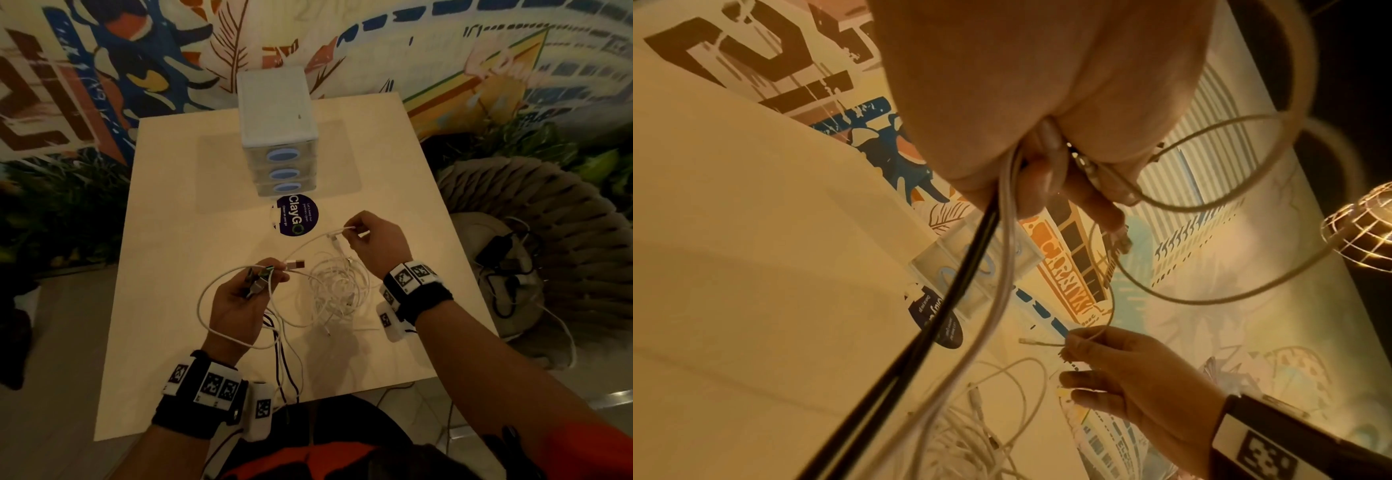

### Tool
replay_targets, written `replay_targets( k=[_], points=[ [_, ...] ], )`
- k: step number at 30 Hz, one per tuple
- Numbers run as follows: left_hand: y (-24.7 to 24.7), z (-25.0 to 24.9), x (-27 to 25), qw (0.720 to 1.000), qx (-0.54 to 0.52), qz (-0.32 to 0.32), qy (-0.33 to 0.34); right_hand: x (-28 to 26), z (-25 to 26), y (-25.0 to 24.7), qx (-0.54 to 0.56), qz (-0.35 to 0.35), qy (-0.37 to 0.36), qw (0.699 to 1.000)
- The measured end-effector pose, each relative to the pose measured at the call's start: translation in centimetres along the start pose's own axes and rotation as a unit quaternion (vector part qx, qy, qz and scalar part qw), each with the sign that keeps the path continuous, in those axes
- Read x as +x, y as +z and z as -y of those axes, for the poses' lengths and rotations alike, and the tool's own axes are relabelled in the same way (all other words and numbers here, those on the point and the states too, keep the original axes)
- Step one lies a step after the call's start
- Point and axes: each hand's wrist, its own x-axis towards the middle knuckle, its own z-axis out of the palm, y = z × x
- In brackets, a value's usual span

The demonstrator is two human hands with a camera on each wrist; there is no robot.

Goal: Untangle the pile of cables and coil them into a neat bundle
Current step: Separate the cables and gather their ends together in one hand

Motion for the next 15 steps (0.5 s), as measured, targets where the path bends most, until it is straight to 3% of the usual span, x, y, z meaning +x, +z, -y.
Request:
replay_targets(
  k=[3, 6, 12, 15],
  points=[
    [-0.2, -0.4, -0.1, 0.999, 0.037, -0.023, 0.006, -0.3, 0.6, -1.4, -0.002, -0.046, 0.001, 0.999],
    [0.2, -0.8, -0.1, 0.998, 0.057, -0.016, 0.003, -1.1, 0.6, -3.1, 0.022, -0.045, -0.001, 0.999],
    [1.0, -1.5, 0.0, 1.000, 0.029, -0.004, 0.009, -7.7, -0.9, -3.7, 0.089, 0.151, -0.013, 0.984],
    [0.9, -1.8, -0.4, 0.995, 0.083, 0.041, 0.033, -12.2, -2.4, -2.7, 0.112, 0.180, 0.004, 0.977]
  ],
)
